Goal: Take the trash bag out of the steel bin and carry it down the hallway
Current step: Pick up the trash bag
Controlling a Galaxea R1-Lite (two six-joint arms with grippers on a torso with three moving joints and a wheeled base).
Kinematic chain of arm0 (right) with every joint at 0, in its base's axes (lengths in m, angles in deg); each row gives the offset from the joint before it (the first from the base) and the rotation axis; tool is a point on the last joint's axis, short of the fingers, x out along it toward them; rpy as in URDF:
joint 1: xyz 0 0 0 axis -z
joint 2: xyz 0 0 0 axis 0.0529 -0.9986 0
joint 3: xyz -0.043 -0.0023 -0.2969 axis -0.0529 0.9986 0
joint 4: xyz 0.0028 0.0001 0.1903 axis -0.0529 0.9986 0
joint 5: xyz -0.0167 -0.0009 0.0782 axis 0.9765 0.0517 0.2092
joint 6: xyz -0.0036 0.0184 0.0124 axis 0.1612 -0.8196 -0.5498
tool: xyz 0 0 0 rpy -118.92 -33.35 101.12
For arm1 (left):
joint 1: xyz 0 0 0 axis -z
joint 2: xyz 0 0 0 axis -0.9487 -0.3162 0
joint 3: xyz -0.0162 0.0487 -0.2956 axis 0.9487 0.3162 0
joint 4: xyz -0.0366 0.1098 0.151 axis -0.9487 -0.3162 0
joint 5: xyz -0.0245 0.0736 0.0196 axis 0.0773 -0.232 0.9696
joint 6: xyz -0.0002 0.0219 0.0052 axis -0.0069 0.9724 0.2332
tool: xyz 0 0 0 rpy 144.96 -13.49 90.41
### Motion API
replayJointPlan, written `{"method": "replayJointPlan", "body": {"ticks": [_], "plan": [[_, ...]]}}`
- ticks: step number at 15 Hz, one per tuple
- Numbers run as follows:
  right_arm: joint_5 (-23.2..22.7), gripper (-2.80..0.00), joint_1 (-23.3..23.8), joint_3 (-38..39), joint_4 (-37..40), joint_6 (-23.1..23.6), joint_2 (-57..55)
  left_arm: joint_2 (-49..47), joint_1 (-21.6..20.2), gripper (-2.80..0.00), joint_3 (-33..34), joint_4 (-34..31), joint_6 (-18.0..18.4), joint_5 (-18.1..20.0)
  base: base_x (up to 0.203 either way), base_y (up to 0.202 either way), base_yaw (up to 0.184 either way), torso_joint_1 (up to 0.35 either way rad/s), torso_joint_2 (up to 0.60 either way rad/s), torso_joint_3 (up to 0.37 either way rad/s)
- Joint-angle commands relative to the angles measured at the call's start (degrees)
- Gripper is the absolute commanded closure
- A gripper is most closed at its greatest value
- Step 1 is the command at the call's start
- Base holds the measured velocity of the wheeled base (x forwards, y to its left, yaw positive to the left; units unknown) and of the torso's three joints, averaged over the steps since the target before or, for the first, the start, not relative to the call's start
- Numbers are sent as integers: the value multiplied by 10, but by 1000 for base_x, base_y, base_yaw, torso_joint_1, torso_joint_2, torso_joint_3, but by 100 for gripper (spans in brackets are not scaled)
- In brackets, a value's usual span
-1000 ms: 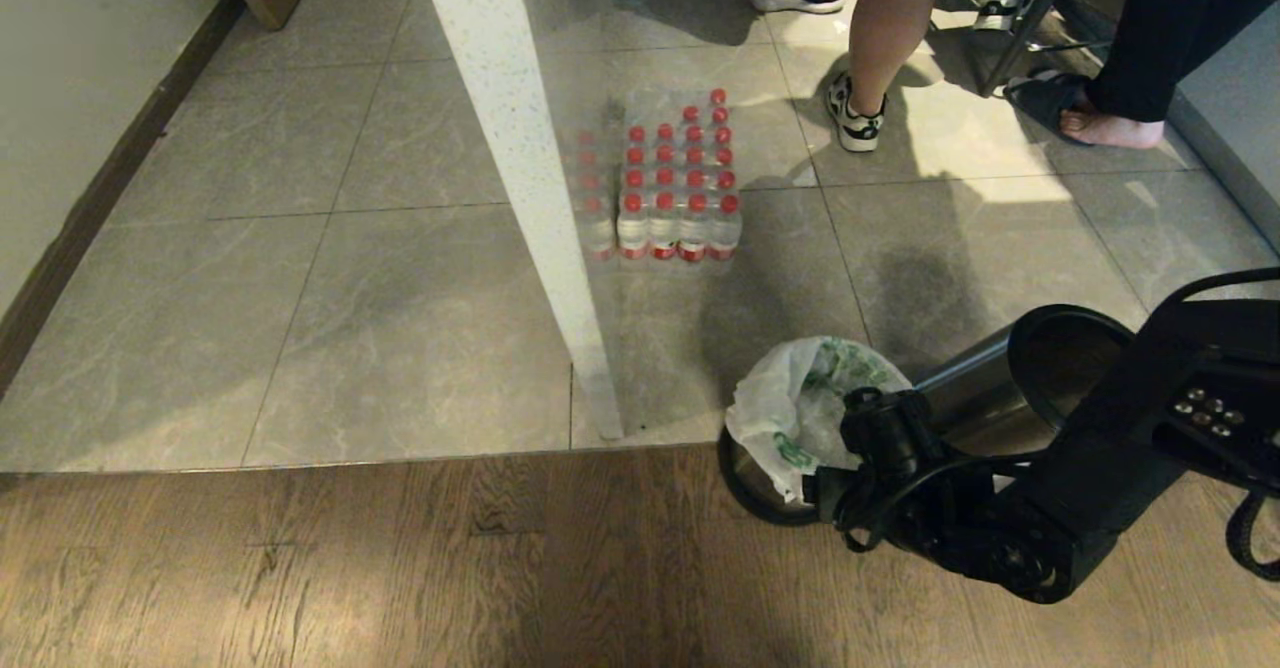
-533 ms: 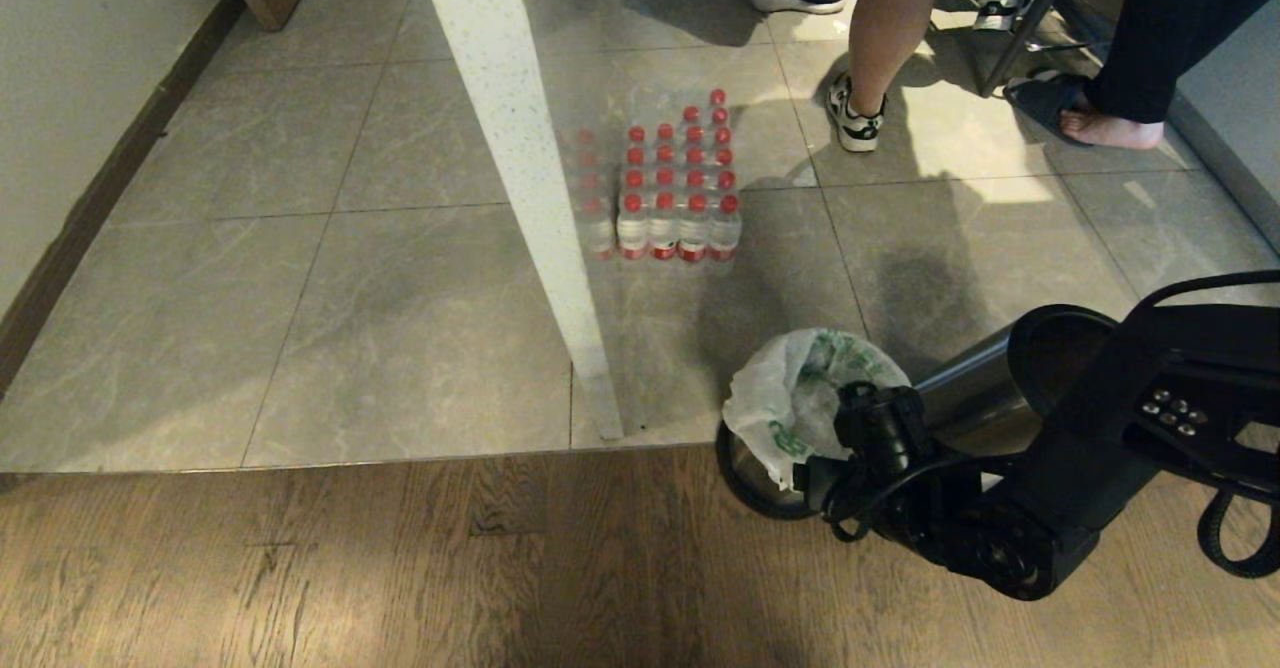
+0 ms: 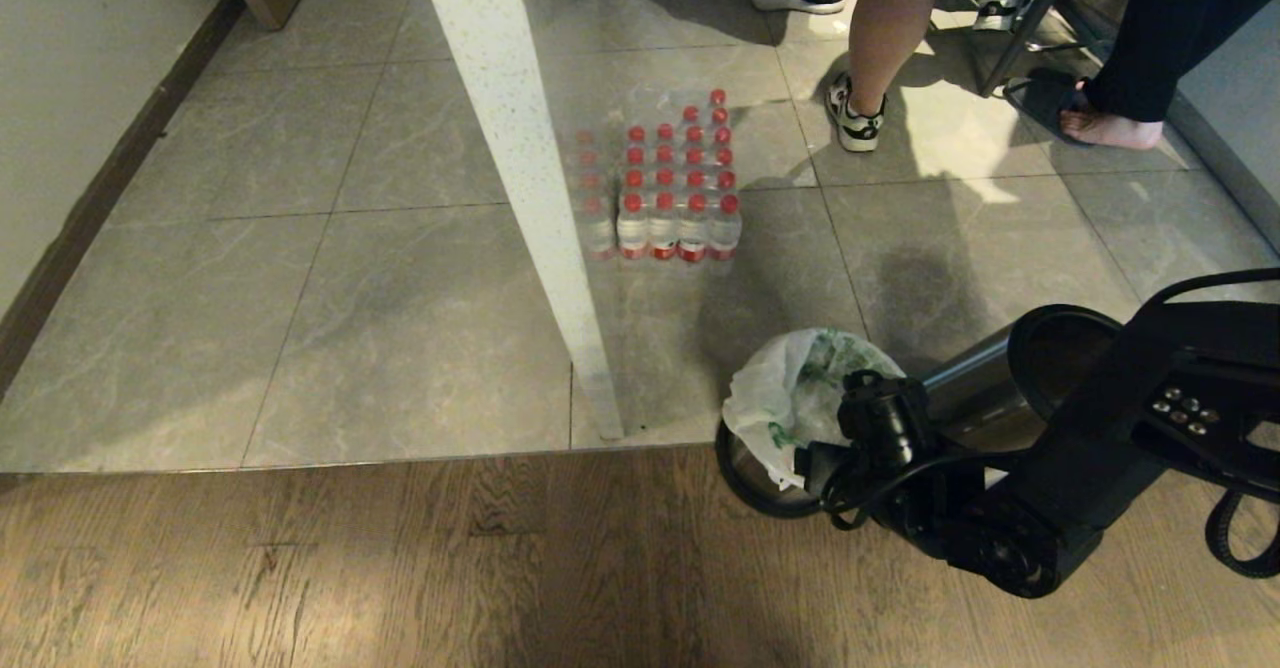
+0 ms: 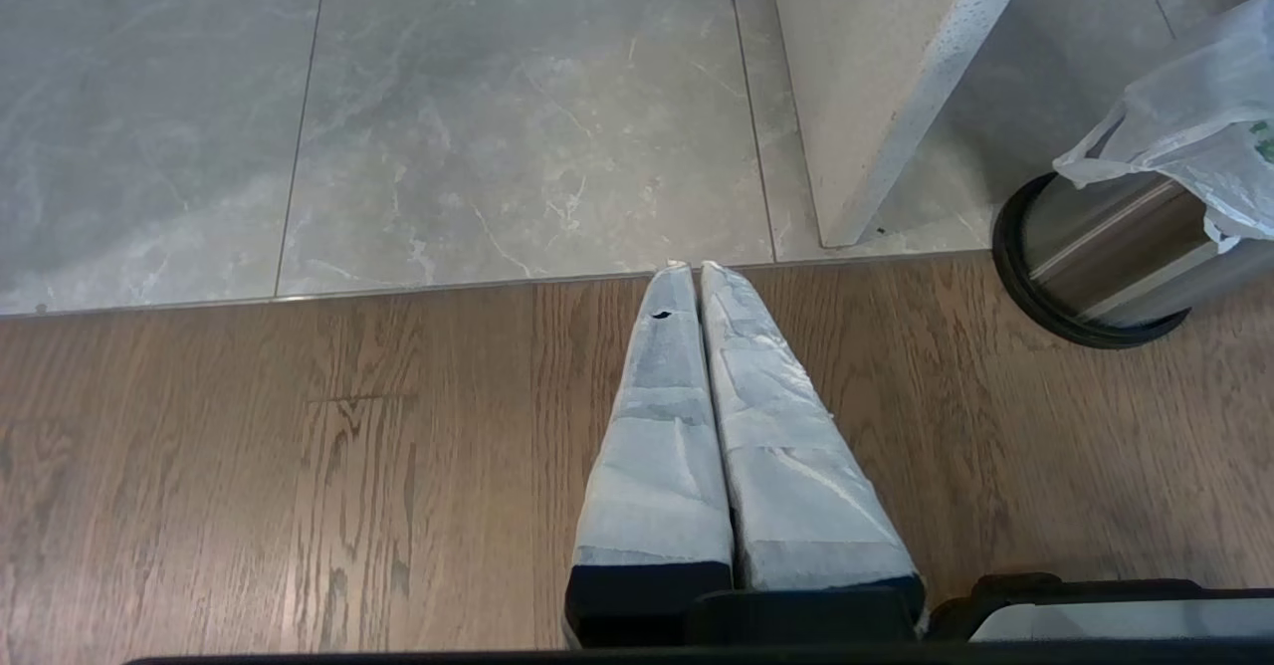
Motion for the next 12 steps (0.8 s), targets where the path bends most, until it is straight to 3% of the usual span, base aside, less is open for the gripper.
{"method": "replayJointPlan", "body": {"ticks": [1, 12], "plan": [[2, -280, 0, -4, -8, -1, -7, 0, 0, 0, 0, 0, 0, 0, 0, 0, 0, 0, 0, 0], [19, -280, 8, -13, -31, 1, -22, 0, 0, 0, 0, 0, 0, 0, 0, 0, 0, 0, 0, 0]]}}
